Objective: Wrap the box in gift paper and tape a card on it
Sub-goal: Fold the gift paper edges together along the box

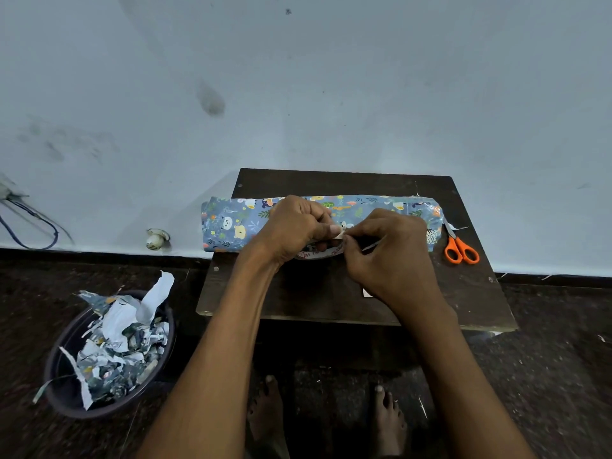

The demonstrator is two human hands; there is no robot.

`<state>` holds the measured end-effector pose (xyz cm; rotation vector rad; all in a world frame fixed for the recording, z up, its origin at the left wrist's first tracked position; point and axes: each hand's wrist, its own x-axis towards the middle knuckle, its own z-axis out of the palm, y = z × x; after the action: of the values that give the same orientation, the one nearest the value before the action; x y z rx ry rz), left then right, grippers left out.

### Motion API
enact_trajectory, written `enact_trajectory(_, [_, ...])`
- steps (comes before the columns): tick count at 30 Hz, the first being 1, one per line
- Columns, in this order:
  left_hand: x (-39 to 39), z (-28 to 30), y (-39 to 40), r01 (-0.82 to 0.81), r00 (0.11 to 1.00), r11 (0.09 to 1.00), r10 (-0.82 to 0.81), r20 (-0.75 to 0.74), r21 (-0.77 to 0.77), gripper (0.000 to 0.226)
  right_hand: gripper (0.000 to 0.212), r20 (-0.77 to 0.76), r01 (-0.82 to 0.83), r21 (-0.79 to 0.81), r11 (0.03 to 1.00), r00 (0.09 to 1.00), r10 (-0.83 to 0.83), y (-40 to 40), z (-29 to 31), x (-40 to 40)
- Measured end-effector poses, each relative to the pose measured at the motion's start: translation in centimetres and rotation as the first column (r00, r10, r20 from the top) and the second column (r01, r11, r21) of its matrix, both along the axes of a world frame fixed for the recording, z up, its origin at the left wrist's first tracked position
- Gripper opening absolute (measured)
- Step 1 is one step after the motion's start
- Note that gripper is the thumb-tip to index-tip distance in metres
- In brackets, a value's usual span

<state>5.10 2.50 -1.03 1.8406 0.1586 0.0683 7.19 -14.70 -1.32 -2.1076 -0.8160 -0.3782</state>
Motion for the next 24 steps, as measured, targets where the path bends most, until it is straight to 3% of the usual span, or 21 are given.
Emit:
enact_trajectory(9, [0.2,-0.4,-0.1,-0.004,1.0,0.997,0.002,0.027,0.083,0.045,0.012,0.028,0.089,-0.078,0.993,0.996,-0.087,0.6,0.2,-0.6])
enact_trajectory(18, [0.4,-0.4,-0.1,-0.026,0.999,0.996,0.024,0.02,0.087,0.046,0.013,0.048,0.115,-0.001,0.993,0.992,-0.115,0.7,-0.6,-0.5])
enact_trajectory(24, [0.2,-0.3,0.0,-0.009,1.0,0.998,0.011,-0.021,0.069,0.028,0.011,-0.134,0.139,0.121,0.983,0.983,-0.122,0.6,-0.9,-0.4])
